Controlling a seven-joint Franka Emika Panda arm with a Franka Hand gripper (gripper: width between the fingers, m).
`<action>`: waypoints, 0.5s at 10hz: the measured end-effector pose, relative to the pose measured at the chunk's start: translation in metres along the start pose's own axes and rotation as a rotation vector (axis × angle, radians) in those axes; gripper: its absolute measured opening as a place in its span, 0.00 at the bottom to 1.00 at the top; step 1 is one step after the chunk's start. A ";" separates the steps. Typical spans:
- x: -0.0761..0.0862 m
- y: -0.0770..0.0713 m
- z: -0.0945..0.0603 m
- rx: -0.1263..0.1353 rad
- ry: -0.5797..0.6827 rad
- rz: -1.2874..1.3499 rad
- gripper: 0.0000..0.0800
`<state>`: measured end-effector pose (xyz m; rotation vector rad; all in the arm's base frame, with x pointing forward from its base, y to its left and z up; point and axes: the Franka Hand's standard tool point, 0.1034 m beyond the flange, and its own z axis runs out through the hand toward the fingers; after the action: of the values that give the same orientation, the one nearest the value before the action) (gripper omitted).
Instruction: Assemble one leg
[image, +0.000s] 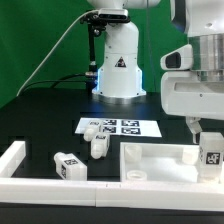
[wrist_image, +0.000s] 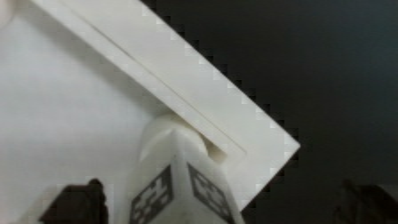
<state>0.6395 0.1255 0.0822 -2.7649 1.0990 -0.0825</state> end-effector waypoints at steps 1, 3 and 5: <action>0.000 0.000 0.000 -0.001 0.000 -0.061 0.81; 0.001 0.000 0.000 -0.002 0.001 -0.179 0.81; 0.003 -0.001 -0.002 -0.038 0.020 -0.539 0.81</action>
Offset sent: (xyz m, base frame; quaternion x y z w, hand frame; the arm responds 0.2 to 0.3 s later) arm 0.0091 -0.0025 0.0068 -0.0298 -0.0045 -0.4072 0.9129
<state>0.6424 0.1237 0.0847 -3.0173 0.3332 -0.1537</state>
